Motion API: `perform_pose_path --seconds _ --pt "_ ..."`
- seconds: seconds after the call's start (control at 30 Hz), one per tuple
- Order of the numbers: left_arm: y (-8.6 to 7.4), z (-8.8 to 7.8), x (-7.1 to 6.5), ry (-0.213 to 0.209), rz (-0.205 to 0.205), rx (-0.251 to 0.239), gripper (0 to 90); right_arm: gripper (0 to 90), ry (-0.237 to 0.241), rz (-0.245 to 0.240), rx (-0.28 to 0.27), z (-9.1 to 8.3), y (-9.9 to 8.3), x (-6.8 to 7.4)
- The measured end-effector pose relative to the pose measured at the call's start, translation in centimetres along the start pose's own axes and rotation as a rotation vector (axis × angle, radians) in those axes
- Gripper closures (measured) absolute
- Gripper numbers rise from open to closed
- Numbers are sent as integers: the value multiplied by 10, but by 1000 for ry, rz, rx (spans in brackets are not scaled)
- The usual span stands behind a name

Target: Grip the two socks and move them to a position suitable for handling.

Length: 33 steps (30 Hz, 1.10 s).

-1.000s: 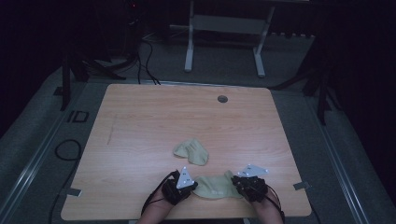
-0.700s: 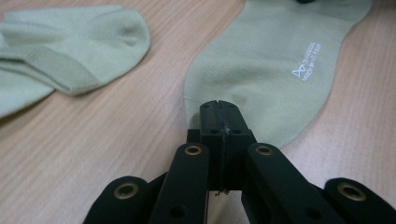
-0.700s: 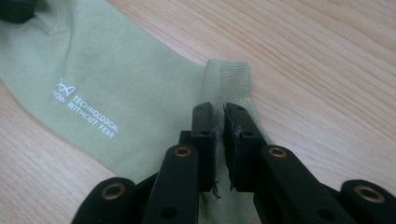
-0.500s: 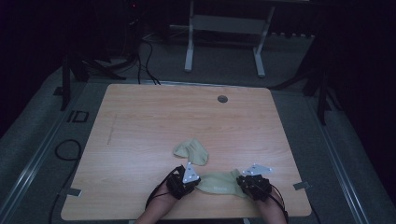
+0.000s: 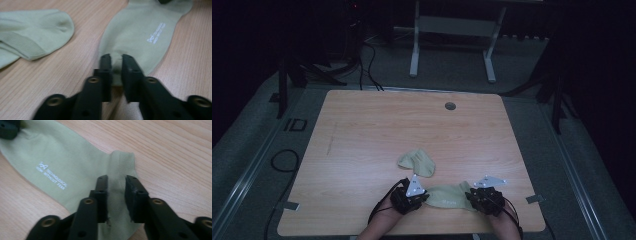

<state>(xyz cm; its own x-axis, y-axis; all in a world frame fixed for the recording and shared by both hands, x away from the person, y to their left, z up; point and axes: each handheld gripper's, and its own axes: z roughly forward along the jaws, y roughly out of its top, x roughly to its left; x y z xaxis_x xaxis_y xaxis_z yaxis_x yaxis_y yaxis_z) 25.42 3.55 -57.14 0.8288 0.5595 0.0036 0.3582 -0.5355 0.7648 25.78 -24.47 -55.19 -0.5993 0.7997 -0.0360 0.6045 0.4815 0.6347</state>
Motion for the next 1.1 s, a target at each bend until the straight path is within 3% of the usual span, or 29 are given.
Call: perform_pose_path --seconds 0.07,0.1,0.2,0.4,0.5,0.63,0.7,0.8,0.97,1.03,1.1 --pt "0 -2 0 3 -5 -13 733 662 3 -2 2 -1 1 1" --pt "-1 -10 -1 13 -24 -52 611 613 14 1 -4 -3 3 2" --pt "-2 -23 -1 27 -49 -98 486 553 26 -4 -41 -7 12 3" --pt "-15 -42 2 45 -75 -95 466 516 40 -4 -90 -7 41 3" --pt "-30 -49 6 74 -106 -74 466 505 44 -19 -104 -2 61 6" --pt "-41 -52 11 100 -133 -62 449 497 36 -45 -107 13 87 15" --pt "-46 -56 13 113 -147 -82 414 494 11 -71 -100 24 98 22" --pt "-51 -61 17 114 -184 -104 404 485 20 -81 -76 42 112 30" --pt "-54 -62 21 122 -197 -100 401 458 51 -75 -51 66 136 42" --pt "-56 -61 21 123 -206 -103 359 439 73 -61 -45 74 145 48" --pt "-55 -61 20 152 -222 -112 244 427 76 -57 -39 83 153 53"
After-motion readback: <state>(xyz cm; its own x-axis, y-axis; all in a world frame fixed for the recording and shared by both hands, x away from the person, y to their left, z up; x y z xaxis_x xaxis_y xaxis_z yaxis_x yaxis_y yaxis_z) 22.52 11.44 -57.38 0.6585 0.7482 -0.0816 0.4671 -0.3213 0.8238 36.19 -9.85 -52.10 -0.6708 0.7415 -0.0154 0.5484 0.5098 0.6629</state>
